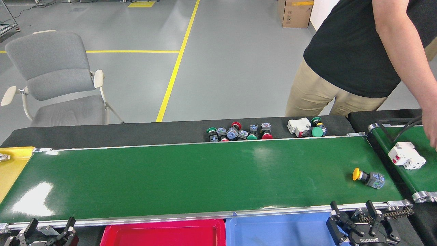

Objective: Pick switch part from conveyor to tray

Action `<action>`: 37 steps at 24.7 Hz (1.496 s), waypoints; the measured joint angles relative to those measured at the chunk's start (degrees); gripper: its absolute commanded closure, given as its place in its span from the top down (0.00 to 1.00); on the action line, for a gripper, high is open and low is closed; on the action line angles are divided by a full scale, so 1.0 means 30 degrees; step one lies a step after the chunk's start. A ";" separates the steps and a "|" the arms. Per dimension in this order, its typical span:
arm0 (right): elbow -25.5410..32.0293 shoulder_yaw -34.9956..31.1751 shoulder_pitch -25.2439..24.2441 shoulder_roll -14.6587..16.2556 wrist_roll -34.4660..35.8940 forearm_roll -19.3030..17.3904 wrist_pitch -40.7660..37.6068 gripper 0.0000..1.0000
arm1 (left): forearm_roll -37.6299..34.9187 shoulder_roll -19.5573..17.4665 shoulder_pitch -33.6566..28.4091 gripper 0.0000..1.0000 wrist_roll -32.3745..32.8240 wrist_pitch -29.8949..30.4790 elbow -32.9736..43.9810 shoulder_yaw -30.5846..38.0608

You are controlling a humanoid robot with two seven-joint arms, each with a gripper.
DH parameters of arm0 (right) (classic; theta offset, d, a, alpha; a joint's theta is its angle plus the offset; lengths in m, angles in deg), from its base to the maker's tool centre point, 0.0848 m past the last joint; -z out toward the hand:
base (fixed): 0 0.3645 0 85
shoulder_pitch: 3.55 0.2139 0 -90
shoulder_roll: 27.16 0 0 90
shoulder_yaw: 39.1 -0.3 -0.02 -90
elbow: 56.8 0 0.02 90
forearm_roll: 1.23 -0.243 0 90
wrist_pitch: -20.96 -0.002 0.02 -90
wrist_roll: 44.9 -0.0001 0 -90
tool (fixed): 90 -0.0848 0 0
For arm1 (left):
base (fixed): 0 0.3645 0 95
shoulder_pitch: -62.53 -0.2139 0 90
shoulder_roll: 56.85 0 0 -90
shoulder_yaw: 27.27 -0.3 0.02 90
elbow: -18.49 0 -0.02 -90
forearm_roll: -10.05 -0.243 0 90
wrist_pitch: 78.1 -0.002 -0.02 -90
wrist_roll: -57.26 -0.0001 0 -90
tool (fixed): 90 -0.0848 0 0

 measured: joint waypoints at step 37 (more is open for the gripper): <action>-0.7225 0.5177 0.7328 0.1650 -0.2537 0.0317 -0.2306 0.36 | -0.0052 0.0176 0.0834 1.00 0.0215 0.0013 -0.0114 -0.1205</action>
